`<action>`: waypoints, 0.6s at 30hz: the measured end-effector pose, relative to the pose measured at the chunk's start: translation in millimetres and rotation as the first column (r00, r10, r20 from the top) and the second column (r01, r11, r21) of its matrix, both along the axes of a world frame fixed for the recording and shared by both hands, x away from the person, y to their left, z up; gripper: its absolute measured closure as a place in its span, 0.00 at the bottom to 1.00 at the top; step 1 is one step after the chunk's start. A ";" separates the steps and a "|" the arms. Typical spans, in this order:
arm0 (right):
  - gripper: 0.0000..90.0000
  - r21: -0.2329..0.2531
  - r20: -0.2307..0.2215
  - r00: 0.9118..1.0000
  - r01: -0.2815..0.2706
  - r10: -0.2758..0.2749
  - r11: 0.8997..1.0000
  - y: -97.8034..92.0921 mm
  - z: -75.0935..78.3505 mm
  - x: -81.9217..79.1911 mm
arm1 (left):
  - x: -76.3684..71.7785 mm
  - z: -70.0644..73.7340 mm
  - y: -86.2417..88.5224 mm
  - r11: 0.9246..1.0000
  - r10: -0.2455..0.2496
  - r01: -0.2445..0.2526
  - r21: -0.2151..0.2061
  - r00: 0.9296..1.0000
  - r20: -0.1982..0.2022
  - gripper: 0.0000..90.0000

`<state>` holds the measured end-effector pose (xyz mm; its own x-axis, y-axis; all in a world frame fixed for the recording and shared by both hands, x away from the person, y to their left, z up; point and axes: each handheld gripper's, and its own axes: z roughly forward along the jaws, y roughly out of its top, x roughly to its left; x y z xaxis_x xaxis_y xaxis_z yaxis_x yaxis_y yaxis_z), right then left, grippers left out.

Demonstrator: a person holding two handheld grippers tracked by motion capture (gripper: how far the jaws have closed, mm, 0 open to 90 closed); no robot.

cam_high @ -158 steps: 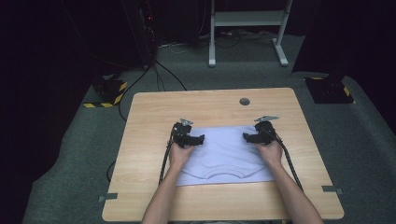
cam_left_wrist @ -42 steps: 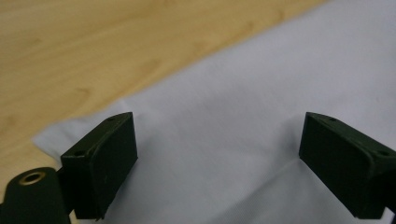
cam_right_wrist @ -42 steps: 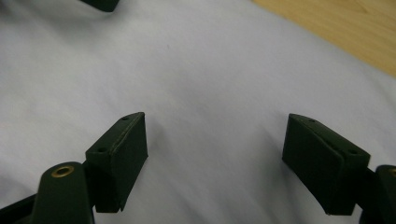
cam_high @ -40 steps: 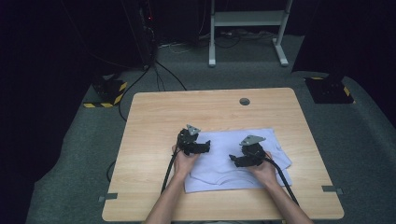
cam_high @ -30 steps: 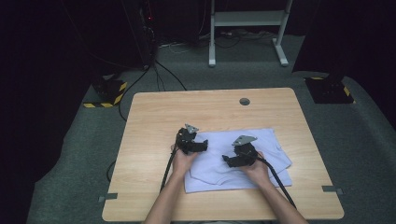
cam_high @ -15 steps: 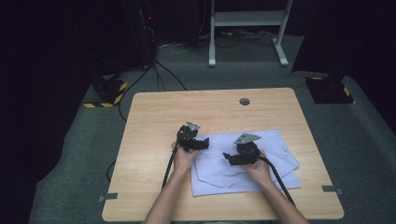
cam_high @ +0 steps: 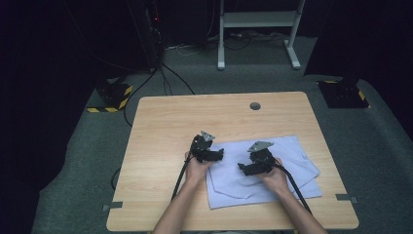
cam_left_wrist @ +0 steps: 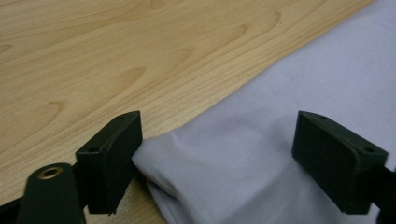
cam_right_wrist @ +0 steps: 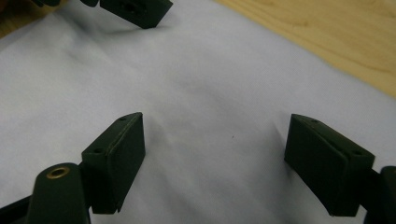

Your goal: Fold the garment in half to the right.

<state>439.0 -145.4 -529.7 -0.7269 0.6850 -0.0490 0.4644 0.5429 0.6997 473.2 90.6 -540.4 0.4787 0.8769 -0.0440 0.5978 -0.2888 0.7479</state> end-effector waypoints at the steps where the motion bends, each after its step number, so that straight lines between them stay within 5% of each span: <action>1: 0.23 0.006 0.010 1.000 0.003 -0.003 1.000 1.0 0.6 -0.7 | 0.6 0.8 1.6 1.000 0.004 -0.004 -0.013 1.000 0.001 0.17; 6: 0.24 0.068 0.035 0.999 -0.016 0.013 0.998 19.5 1.8 -1.3 | 3.8 -1.0 4.0 1.000 -0.005 0.005 -0.002 1.000 -0.008 0.19; 10: 0.23 0.021 0.051 0.998 -0.027 0.026 0.999 30.3 -6.8 -1.3 | 7.5 -1.3 -7.1 0.999 -0.047 0.047 0.016 0.999 0.017 0.27; 18: 0.22 0.048 0.000 0.999 0.052 -0.052 0.998 -3.4 -6.5 6.2 | 23.7 0.8 -21.3 0.996 -0.082 0.082 0.020 0.997 -0.010 0.22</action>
<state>445.3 -148.8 -536.2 -0.6902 0.7235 -0.0163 0.4903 0.4840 0.7248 496.9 69.3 -539.6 0.5486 0.8355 -0.0312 0.5784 -0.3523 0.7357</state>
